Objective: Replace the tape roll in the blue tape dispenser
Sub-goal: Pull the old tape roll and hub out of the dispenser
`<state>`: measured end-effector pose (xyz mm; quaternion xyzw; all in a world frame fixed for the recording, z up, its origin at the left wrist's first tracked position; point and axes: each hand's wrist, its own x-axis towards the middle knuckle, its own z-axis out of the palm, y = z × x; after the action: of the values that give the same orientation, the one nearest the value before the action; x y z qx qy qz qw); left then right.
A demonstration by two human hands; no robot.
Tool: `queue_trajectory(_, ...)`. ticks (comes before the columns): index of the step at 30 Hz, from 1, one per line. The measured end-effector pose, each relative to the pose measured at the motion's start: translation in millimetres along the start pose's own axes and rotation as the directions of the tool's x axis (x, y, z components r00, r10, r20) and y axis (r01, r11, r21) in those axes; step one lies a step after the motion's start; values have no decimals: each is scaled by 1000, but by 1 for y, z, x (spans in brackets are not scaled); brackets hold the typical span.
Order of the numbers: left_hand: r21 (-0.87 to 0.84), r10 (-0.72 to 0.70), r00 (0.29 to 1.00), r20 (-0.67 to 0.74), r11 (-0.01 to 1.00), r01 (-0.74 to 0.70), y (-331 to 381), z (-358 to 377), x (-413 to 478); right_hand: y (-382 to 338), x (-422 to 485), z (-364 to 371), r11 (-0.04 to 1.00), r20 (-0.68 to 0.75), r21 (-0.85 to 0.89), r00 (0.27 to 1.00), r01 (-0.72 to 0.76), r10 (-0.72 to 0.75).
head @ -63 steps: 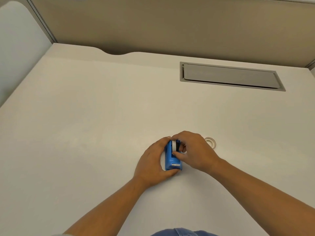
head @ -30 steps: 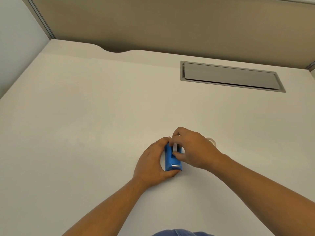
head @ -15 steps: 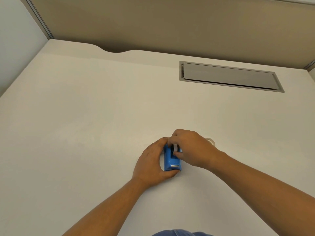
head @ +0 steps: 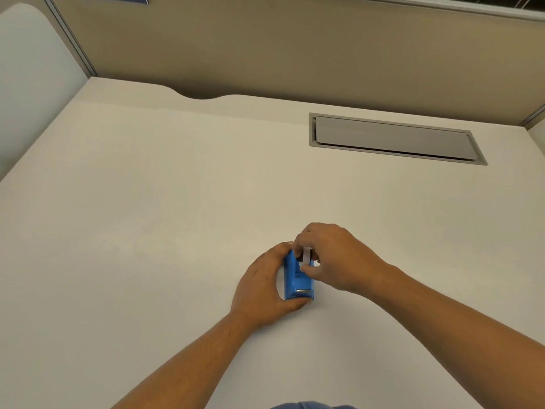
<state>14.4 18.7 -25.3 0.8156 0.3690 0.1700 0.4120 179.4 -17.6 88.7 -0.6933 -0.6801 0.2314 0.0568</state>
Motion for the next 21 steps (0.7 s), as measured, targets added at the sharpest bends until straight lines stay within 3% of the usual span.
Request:
queue_trajectory(5,-85,-60,993,101,994,68,10,-16,-6,-2,-22,2,1000,-42,16,999,3,-2)
queue_trajectory(8,-188,-116,992,47,975,122,29,-30,-19,-5,-38,-1,994,-84,107,996,4,5)
queue_trajectory(13,-531,-200,976,82,820,213,67,-39,-40,-17,-65,1,952,-169,302,986,42,10)
queue_trajectory(21,-693,-264,959,102,673,259,97,-46,-64,-29,-94,8,878,-325,474,940,67,103)
